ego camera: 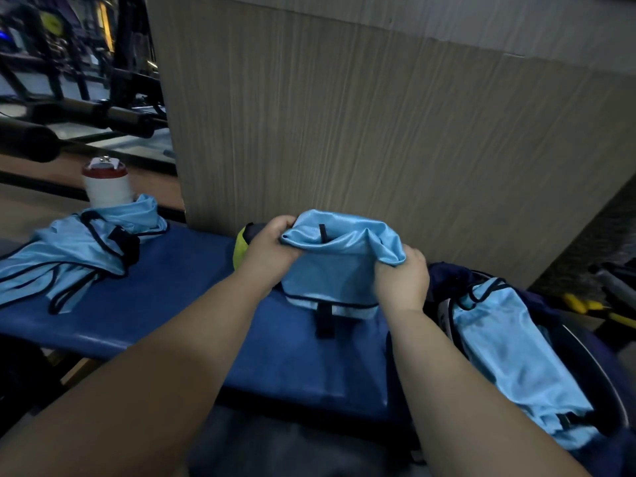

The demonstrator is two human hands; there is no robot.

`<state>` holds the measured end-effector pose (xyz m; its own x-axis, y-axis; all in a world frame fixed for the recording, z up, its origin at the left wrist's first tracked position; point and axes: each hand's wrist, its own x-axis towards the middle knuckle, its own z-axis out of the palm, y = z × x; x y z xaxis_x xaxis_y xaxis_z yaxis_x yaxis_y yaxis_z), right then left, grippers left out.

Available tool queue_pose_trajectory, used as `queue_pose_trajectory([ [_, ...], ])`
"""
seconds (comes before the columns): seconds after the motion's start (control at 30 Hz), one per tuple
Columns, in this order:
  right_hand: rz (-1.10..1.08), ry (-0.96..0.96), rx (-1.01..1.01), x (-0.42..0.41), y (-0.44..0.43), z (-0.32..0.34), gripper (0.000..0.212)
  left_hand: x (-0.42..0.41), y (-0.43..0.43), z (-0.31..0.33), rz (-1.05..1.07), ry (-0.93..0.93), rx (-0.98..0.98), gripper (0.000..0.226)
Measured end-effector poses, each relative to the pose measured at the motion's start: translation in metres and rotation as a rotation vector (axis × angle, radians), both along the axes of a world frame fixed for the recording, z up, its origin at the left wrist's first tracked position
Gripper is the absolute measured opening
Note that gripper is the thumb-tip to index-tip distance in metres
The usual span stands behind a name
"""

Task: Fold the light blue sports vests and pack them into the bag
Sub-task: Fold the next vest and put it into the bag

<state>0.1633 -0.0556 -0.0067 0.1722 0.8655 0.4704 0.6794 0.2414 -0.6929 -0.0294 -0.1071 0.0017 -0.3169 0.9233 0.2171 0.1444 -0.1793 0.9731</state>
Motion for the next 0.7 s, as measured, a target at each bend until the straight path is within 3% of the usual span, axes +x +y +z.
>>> queue_pose_trajectory([
  [0.1,0.122,0.028,-0.026,0.010,-0.005,-0.012,0.023,-0.002,-0.012,-0.003,-0.121,0.090,-0.008,0.013],
  [0.2,0.266,0.003,-0.176,0.027,-0.011,-0.042,0.027,-0.016,-0.024,-0.026,-0.276,0.190,-0.151,0.020],
  [0.3,0.457,0.057,-0.447,0.043,-0.028,-0.063,0.030,-0.035,-0.032,-0.049,-0.483,0.562,-0.390,0.027],
  [0.4,0.566,-0.160,-0.585,0.052,-0.034,-0.071,0.035,-0.040,-0.038,-0.063,-0.602,0.809,-0.520,0.016],
  [0.47,0.592,-0.307,-0.616,0.053,-0.035,-0.069,0.032,-0.043,-0.039,-0.067,-0.600,0.844,-0.518,0.023],
  [0.7,0.693,-0.194,-0.786,0.058,-0.048,-0.050,0.023,-0.049,-0.045,-0.058,-0.656,0.791,-0.554,0.024],
])
